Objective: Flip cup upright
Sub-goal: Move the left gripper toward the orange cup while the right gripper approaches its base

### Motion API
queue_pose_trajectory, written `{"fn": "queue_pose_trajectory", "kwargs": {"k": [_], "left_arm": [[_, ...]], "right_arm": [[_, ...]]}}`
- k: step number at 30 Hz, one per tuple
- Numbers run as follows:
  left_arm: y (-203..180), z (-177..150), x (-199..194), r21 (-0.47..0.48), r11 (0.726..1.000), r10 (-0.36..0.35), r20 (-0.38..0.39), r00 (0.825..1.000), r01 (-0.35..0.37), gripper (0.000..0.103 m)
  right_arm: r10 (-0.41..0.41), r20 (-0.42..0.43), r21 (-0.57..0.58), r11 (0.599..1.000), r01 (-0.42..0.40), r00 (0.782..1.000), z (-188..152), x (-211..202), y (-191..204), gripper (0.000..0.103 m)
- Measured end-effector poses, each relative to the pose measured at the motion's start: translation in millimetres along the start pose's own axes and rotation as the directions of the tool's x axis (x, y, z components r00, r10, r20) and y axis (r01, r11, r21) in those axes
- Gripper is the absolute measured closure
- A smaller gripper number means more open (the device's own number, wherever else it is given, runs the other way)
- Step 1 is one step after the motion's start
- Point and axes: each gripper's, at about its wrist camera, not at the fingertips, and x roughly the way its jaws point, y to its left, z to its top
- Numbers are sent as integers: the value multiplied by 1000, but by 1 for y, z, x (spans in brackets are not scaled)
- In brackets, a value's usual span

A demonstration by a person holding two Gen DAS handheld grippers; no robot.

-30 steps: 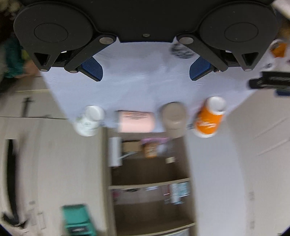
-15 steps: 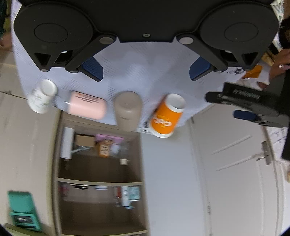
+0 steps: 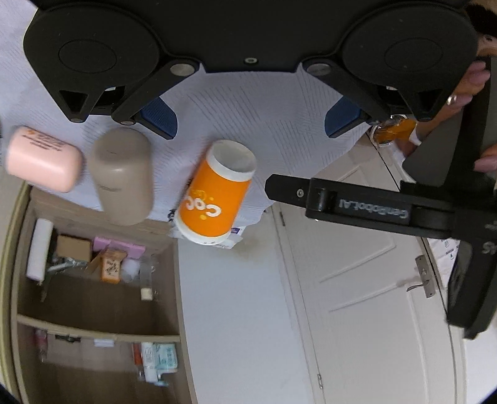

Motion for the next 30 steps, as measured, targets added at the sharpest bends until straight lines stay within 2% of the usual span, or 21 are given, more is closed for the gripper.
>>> {"fn": "queue_pose_trajectory", "kwargs": {"k": [6,9,15,20,25,30], "left_arm": [[20,-2,21,-48,998,-30,8,1000,31,1],[30,1,29,-96,992,-80,17,997,81,1],[41,10,45,-156,983,-99,18,995,100,2],[53,13,58,-191,977,-93,-6,996,90,2],[54,12,70,-214,967,-148,-28,989,139,3],[58,12,76,-237,960,-155,-20,988,146,3]], "right_arm": [[16,-41,55,998,-14,999,9,36,-8,6],[-10,-43,30,999,11,999,12,49,-9,8],[-84,-27,45,995,85,996,24,77,-14,8],[-85,-52,67,994,88,995,30,97,-18,8],[-86,-84,92,991,94,993,29,108,-20,8],[-65,-84,102,992,74,994,32,113,-25,11]]}}
